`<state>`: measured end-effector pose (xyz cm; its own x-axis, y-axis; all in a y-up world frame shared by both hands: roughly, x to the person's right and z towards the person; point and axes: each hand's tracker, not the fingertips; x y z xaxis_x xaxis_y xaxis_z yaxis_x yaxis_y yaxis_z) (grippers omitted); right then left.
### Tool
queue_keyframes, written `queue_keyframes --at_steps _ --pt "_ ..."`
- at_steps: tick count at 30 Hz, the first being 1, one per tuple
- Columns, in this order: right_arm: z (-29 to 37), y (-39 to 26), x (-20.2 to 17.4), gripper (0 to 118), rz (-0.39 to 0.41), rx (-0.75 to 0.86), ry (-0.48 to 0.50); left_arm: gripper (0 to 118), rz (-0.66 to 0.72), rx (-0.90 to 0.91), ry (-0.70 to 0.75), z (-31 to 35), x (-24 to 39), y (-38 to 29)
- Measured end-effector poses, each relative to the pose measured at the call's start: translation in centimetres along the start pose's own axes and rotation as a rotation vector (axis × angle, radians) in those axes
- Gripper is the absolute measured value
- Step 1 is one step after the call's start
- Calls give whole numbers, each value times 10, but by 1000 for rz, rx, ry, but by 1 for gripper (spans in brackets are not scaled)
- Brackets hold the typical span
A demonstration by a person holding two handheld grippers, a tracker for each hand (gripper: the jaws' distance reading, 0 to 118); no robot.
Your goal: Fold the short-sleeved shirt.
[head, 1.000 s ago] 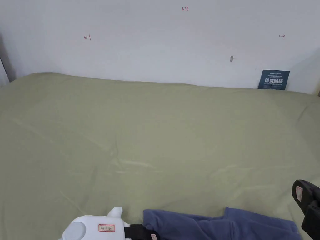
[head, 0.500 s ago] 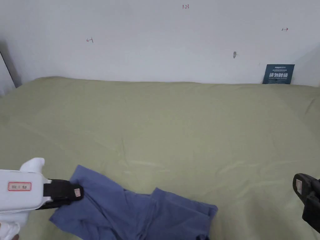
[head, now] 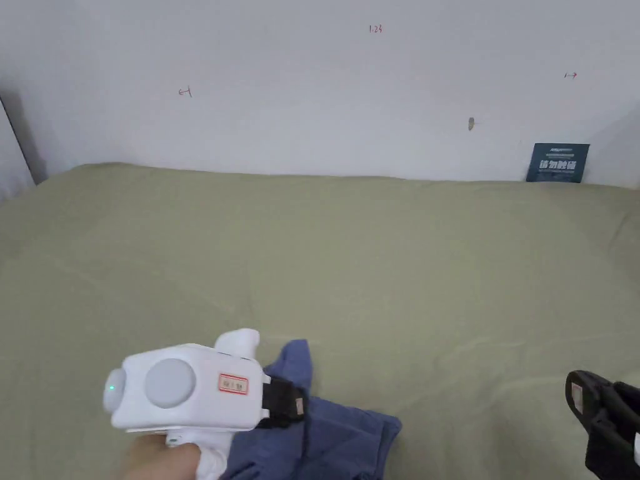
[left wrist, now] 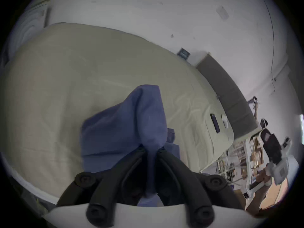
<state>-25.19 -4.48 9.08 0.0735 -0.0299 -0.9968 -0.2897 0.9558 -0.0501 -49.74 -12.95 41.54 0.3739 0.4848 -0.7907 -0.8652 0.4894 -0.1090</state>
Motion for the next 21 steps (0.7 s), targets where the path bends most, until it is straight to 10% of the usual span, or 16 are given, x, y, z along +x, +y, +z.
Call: queue_keyframes --at_steps 3,8,16,21 --pt "7 0 6 0 20 5 -35 13 -58 -80 -32 -42 28 -11" --pt "12 1 21 0 -26 16 -65 83 38 -130 -287 -94 36 -45" --pt "10 2 23 0 -30 19 -66 83 263 -88 -354 -80 11 -49" --pt "-14 3 12 0 -92 24 108 82 81 103 -286 28 -15 -26"
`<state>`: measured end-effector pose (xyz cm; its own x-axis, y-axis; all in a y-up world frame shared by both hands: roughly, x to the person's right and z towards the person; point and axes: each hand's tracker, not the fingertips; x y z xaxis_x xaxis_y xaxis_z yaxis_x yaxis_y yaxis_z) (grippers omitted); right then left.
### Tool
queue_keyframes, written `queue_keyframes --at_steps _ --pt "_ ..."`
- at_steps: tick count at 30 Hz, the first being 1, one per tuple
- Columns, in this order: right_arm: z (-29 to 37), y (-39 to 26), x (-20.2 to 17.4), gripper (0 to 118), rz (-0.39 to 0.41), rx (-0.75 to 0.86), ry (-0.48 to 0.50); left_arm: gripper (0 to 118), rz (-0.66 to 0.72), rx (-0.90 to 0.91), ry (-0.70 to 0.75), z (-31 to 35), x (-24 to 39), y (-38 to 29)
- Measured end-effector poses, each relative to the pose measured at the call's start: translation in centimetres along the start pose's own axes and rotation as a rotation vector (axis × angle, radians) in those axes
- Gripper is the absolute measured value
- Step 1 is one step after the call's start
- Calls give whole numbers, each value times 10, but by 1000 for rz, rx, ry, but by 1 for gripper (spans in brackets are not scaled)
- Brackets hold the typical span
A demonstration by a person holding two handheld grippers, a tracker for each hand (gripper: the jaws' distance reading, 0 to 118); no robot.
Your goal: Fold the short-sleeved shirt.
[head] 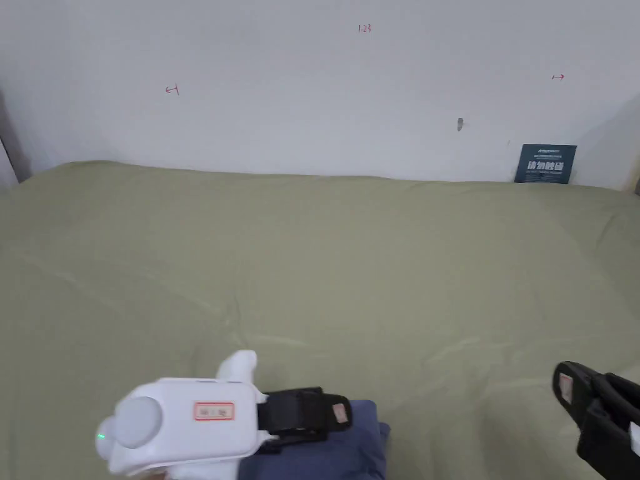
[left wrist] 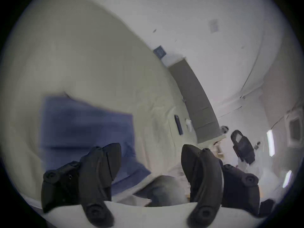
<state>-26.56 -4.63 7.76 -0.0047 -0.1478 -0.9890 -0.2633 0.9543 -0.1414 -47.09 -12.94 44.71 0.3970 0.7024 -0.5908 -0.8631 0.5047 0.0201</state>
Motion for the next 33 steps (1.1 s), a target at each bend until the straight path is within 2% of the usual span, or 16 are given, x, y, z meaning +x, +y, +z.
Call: queue_keyframes --at_steps 3,4,6,9,13,18,20,22,24,25,26,28,29,30,31,33 --pt "-33 -6 -10 0 -110 -67 180 76 -202 163 224 62 6 1" --pt "-43 -10 -16 0 -142 -79 194 56 -242 217 278 74 4 -2" --pt "-62 -15 -29 0 -165 -100 218 1 -233 283 327 90 -1 -10" --pt "-86 -28 -41 0 -202 -115 309 0 -53 263 180 106 -30 -16" --pt "-130 -57 -53 0 -283 -221 499 0 -12 261 206 106 -48 -34" --pt "-201 -117 -71 0 -382 -474 650 0 52 242 212 101 -69 -50" --pt "-220 -145 -71 0 -456 -519 642 0 86 242 177 98 -74 -51" --pt "-231 -172 -60 0 -557 -581 555 0 106 243 164 95 -75 -49" --pt "-229 -196 -40 0 -702 -567 579 0 136 238 129 90 -80 -45" --pt "-224 -201 -32 0 -772 -541 621 3 155 233 85 89 -82 -45" --pt "-219 -202 -28 0 -763 -537 619 15 169 222 42 84 -88 -43" --pt "-214 -198 -26 0 -661 -530 604 71 195 188 -34 69 -100 -38" --pt "-213 -197 -24 0 -632 -536 611 71 229 162 -39 61 -112 -36" --pt "-211 -195 -26 0 -634 -542 609 81 247 126 -49 49 -118 -33" --pt "-211 -194 -25 0 -639 -543 612 104 257 89 -66 39 -122 -30" --pt "-212 -194 -25 0 -639 -546 614 109 273 36 -72 17 -123 -28"
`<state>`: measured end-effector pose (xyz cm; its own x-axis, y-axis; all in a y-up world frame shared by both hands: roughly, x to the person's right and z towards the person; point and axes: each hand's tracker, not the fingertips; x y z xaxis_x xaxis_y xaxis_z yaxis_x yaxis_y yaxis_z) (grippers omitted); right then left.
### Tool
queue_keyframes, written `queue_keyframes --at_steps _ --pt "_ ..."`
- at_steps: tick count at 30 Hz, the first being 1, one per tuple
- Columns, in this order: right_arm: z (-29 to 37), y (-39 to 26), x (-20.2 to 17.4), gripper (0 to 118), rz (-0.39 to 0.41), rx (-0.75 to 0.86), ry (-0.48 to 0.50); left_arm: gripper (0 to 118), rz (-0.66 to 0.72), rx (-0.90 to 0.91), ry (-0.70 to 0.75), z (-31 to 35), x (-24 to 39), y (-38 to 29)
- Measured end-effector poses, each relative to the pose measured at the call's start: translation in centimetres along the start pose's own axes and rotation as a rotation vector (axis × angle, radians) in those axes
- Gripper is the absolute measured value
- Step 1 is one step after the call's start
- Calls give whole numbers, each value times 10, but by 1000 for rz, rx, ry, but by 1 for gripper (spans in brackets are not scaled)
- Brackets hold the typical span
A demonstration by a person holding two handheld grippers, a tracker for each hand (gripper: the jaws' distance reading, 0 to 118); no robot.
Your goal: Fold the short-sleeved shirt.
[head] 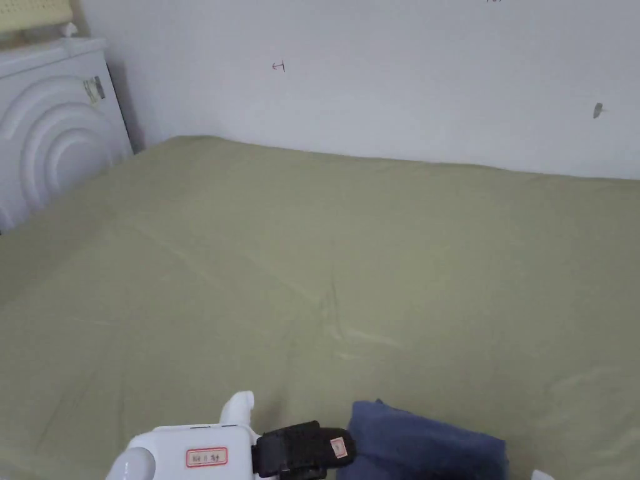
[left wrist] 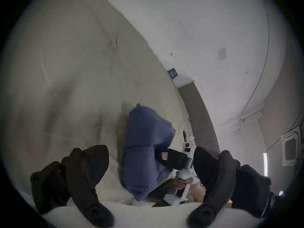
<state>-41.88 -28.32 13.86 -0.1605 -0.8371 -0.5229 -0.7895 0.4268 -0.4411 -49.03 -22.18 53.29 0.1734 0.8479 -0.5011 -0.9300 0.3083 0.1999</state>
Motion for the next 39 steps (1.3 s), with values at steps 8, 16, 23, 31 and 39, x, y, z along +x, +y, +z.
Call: queue_keyframes --at_steps 8,16,23,31,39 --pt "3 -4 -6 0 37 17 -11 97 75 -120 -48 -56 2 -7" --pt "11 -5 -19 0 175 44 -119 24 20 -167 37 -52 -2 -10" --pt "34 -10 -46 0 328 129 -236 24 -82 -223 84 8 -25 34" --pt "59 -13 -82 0 351 158 -208 24 -119 -132 387 199 -93 136" --pt "60 -28 -87 0 327 77 -263 27 -106 -118 807 306 -143 181"
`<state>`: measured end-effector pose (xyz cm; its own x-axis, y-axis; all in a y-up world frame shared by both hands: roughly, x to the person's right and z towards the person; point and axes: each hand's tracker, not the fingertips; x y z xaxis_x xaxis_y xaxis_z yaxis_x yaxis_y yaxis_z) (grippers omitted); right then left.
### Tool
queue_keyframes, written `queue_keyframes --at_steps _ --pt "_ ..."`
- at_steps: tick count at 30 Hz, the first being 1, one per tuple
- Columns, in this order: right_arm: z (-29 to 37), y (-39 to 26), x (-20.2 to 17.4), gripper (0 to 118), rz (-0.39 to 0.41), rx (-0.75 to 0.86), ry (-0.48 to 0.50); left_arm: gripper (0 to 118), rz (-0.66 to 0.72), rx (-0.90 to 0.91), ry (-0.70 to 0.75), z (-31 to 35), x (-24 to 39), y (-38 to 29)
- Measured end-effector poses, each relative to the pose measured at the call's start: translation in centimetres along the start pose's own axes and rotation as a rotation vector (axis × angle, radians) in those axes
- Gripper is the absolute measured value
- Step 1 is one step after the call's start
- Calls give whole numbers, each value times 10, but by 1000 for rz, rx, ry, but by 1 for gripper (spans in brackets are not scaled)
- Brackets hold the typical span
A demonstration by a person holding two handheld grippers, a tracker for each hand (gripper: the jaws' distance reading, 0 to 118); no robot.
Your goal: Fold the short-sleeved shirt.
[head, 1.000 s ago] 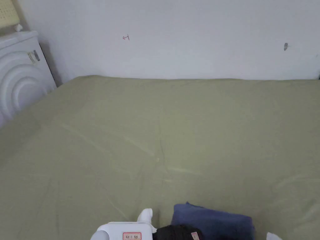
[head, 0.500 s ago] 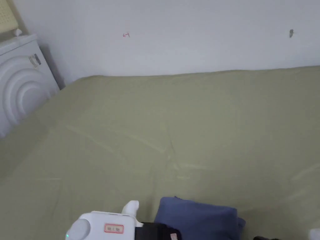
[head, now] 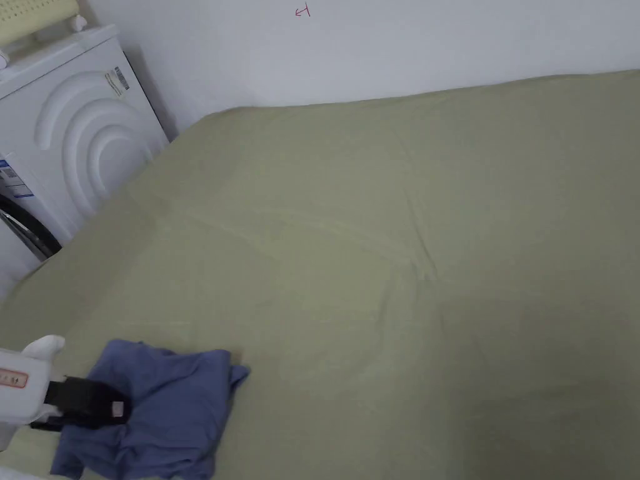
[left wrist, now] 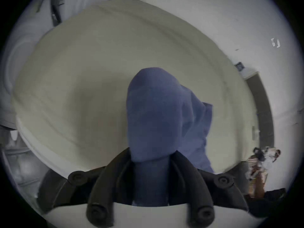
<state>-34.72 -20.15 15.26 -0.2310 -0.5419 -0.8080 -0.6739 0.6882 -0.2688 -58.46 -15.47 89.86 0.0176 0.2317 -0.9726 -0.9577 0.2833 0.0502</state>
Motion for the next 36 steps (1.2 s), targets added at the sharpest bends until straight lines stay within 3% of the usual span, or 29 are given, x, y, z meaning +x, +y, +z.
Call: queue_keyframes --at_steps 1,3,4,6,7,11,14,16,17,19,22,23,24,25,26,30,33,36 --pt "1 0 0 0 1 -8 -1 46 -20 -30 53 -4 -5 2" --pt "6 3 -3 0 23 -10 -27 100 -7 -35 226 -18 6 -10" --pt "8 5 -3 0 21 -9 -26 110 45 -28 262 -22 3 -14" --pt "16 13 -8 0 25 20 -29 110 191 76 110 -15 -28 -17" --pt "20 16 -10 0 28 35 -24 110 210 112 124 -8 -27 -21" --pt "48 35 -23 0 82 114 15 109 210 284 195 59 2 -38" --pt "72 49 -34 0 151 170 -2 108 210 483 70 107 43 -55" --pt "87 58 -41 0 202 202 -93 106 149 611 -23 127 94 -71" --pt "97 64 -44 0 248 217 -168 106 96 669 -57 138 159 -98" --pt "110 70 -48 0 311 254 -271 104 -32 728 -110 141 227 -121" --pt "127 70 -58 0 404 303 -433 97 -195 799 -48 116 298 -147" --pt "130 67 -62 0 421 323 -487 86 -243 804 -35 106 331 -162" --pt "133 62 -64 0 418 340 -519 64 -263 824 -31 96 361 -178" --pt "136 59 -65 0 407 354 -538 26 -305 848 -23 84 380 -191" --pt "137 54 -67 0 395 370 -565 6 -342 900 -12 76 404 -209" --pt "143 38 -74 0 417 435 -671 4 -345 1066 -20 66 475 -266" --pt "150 28 -80 0 473 505 -702 4 -342 1037 -51 55 498 -272" --pt "156 23 -83 0 470 520 -708 4 -326 994 -38 53 501 -276"
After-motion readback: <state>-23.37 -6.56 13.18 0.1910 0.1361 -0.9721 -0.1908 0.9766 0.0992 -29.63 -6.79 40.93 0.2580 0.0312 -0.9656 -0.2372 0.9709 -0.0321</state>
